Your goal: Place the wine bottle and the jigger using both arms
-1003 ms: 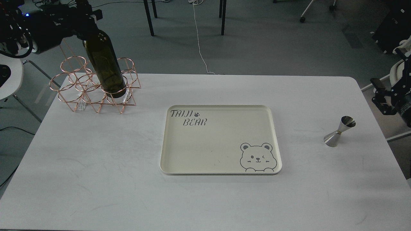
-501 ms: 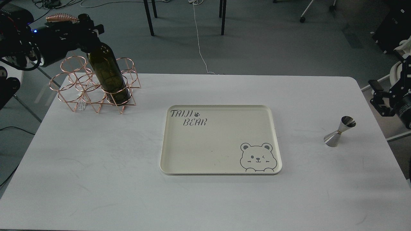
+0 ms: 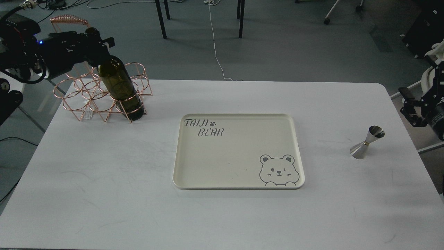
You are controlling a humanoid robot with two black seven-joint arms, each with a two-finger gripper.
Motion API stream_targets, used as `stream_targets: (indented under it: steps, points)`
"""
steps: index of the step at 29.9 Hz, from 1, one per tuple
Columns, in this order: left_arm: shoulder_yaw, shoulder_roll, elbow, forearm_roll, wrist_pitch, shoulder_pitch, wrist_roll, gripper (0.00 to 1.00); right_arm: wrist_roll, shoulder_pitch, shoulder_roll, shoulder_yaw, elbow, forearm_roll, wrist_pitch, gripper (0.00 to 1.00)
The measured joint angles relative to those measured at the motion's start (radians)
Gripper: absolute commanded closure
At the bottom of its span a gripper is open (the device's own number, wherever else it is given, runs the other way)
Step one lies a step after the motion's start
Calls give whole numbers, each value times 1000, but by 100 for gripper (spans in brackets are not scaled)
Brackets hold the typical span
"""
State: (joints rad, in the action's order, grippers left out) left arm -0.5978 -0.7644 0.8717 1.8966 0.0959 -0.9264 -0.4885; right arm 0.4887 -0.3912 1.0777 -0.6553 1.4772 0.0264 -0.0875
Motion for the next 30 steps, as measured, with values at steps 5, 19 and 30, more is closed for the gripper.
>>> stream_targets:
  steps: [5,19,30]
  points:
    - [0,-17,10,-64,6,0,0,2,0,0,-1,0,0,0,0,1]
    - [-41,-251,364,-691,85,213,0,2,0,-28,-66,-22,23,7,7,1]
    - [-216,23,456,-1118,88,332,0,2,0,-83,-216,0,-3,9,1,1]
